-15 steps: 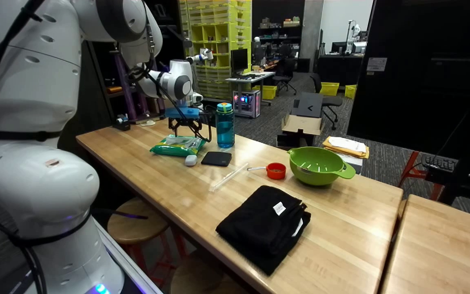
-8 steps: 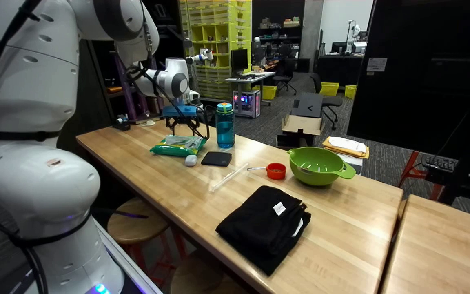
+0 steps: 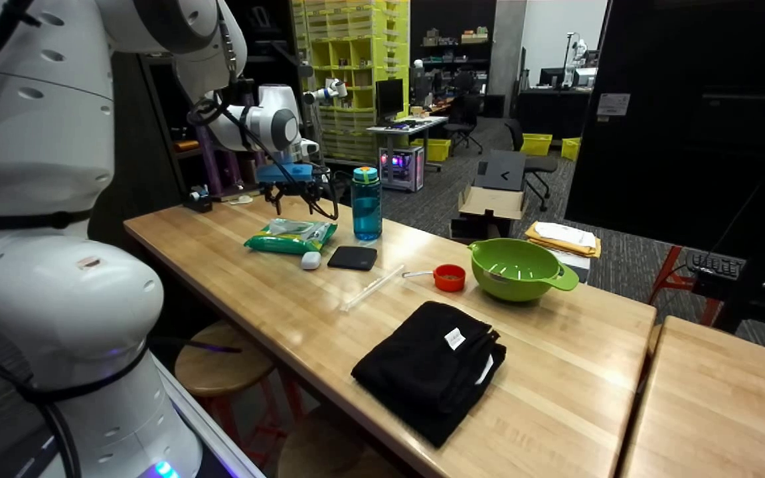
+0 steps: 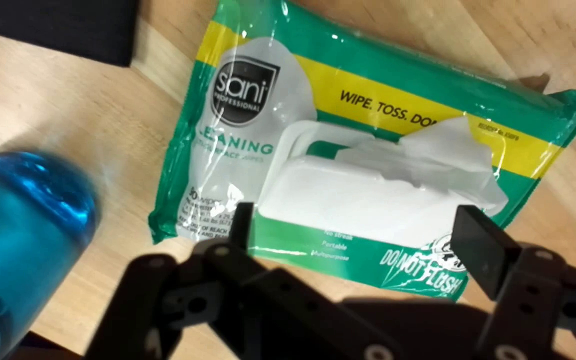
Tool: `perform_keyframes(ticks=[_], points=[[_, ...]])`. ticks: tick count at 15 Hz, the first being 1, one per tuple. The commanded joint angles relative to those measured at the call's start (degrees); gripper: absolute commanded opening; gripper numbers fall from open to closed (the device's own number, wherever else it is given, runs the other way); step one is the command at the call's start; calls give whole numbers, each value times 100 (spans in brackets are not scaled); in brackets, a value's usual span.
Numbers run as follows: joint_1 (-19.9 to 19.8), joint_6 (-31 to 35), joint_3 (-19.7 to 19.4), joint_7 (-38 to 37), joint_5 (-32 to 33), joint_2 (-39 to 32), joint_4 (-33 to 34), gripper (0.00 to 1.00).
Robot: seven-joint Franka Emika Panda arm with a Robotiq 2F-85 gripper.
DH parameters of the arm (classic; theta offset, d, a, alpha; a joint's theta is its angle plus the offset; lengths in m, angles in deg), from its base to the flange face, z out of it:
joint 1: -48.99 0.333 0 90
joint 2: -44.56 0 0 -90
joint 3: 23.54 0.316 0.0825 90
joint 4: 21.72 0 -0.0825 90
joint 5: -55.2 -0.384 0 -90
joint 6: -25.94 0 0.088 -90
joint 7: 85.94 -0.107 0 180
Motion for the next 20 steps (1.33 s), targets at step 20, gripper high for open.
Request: perform_keyframes(ticks=[20], points=[[-217, -272, 20, 172, -579, -21, -271, 100]])
